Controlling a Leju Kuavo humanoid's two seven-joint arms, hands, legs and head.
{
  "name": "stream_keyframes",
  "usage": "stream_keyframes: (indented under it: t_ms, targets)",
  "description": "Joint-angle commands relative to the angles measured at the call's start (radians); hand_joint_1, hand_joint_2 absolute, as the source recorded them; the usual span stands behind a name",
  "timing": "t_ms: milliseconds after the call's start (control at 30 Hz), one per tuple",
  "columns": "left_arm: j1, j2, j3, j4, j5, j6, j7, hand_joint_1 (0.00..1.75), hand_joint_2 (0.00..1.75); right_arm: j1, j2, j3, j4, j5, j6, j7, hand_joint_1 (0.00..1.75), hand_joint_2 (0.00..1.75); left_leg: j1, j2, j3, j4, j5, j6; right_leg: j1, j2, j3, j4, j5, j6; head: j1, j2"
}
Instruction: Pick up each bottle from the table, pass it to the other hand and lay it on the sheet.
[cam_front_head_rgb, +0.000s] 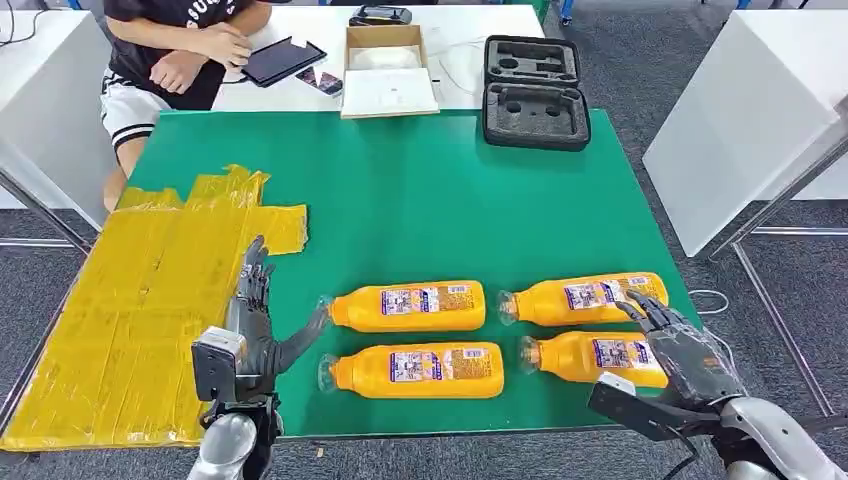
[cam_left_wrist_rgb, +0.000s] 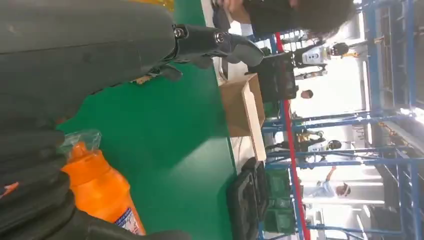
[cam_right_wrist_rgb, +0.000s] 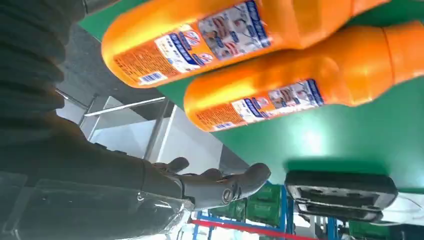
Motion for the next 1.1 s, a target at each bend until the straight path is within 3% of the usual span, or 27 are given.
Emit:
stream_keyframes:
  t_ms: [33, 133, 167, 267, 367, 400, 567, 733, 767, 1100]
  targets:
    - [-0.048, 0.013, 0.022, 0.072, 0.009, -0.009, -0.011, 0.0, 1.75, 0.02, 0.016, -0.036, 0.041, 0.015, 0.019, -0.012, 0.0, 1.75, 0.001, 0.0, 0.004, -0.001, -0.001, -0.003, 0.001, -0.001, 0.005, -0.001, -0.001, -0.001, 0.0, 0.0]
    - [-0.059, 0.016, 0.021, 0.08, 0.013, -0.008, -0.014, 0.0, 1.75, 0.0, 0.037, -0.057, 0.071, 0.037, 0.016, -0.022, 0.0, 1.75, 0.001, 0.0, 0.004, -0.001, -0.001, -0.003, 0.001, -0.002, 0.005, -0.002, -0.001, -0.001, 0.0, 0.0]
    - [-0.058, 0.015, 0.021, 0.079, 0.015, -0.007, -0.014, 0.0, 1.75, -0.012, 0.038, -0.06, 0.088, 0.04, 0.018, -0.026, 0.0, 1.75, 0.002, 0.001, 0.011, 0.001, -0.005, -0.006, 0.003, -0.002, 0.013, -0.002, -0.004, -0.002, 0.0, 0.0]
    - [-0.051, 0.018, 0.018, 0.073, 0.017, -0.004, -0.013, 0.0, 1.75, -0.042, 0.038, -0.069, 0.139, 0.067, 0.02, -0.04, 0.0, 1.75, 0.001, 0.002, 0.004, -0.001, -0.001, -0.002, 0.001, 0.001, 0.004, -0.002, 0.0, -0.001, 0.0, 0.0]
    - [-0.049, 0.02, 0.019, 0.073, 0.017, -0.004, -0.013, 0.0, 1.75, -0.043, 0.035, -0.073, 0.143, 0.067, 0.021, -0.04, 0.0, 1.75, 0.001, 0.002, 0.004, -0.001, -0.001, -0.002, 0.001, 0.0, 0.004, -0.002, 0.0, -0.001, 0.0, 0.0]
    - [-0.049, 0.02, 0.019, 0.073, 0.017, -0.004, -0.013, 0.0, 1.75, -0.043, 0.035, -0.073, 0.143, 0.067, 0.021, -0.04, 0.0, 1.75, 0.002, 0.003, 0.011, 0.0, -0.005, -0.005, 0.002, 0.0, 0.012, -0.002, -0.003, -0.002, 0.0, 0.0]
    - [-0.049, 0.02, 0.019, 0.073, 0.017, -0.004, -0.013, 0.0, 1.75, -0.043, 0.035, -0.073, 0.143, 0.067, 0.021, -0.04, 0.0, 1.75, 0.001, 0.002, 0.003, -0.001, -0.001, -0.002, 0.001, 0.0, 0.004, -0.002, 0.0, -0.001, 0.0, 0.0]
    - [-0.049, 0.02, 0.019, 0.073, 0.017, -0.004, -0.013, 0.0, 1.75, -0.043, 0.035, -0.073, 0.143, 0.067, 0.021, -0.04, 0.0, 1.75, 0.002, 0.003, 0.009, 0.0, -0.004, -0.004, 0.002, 0.0, 0.01, -0.002, -0.003, -0.002, 0.0, 0.0]
    - [-0.049, 0.02, 0.019, 0.073, 0.017, -0.004, -0.013, 0.0, 1.75, -0.043, 0.035, -0.073, 0.143, 0.067, 0.021, -0.04, 0.0, 1.75, 0.001, 0.001, 0.003, -0.001, -0.001, -0.002, 0.001, 0.0, 0.003, -0.002, 0.0, -0.001, 0.0, 0.0]
    - [-0.049, 0.02, 0.019, 0.073, 0.017, -0.004, -0.013, 0.0, 1.75, -0.043, 0.035, -0.073, 0.143, 0.067, 0.021, -0.04, 0.0, 1.75, 0.001, 0.002, 0.007, 0.0, -0.003, -0.003, 0.002, 0.0, 0.008, -0.002, -0.002, -0.002, 0.0, 0.0]
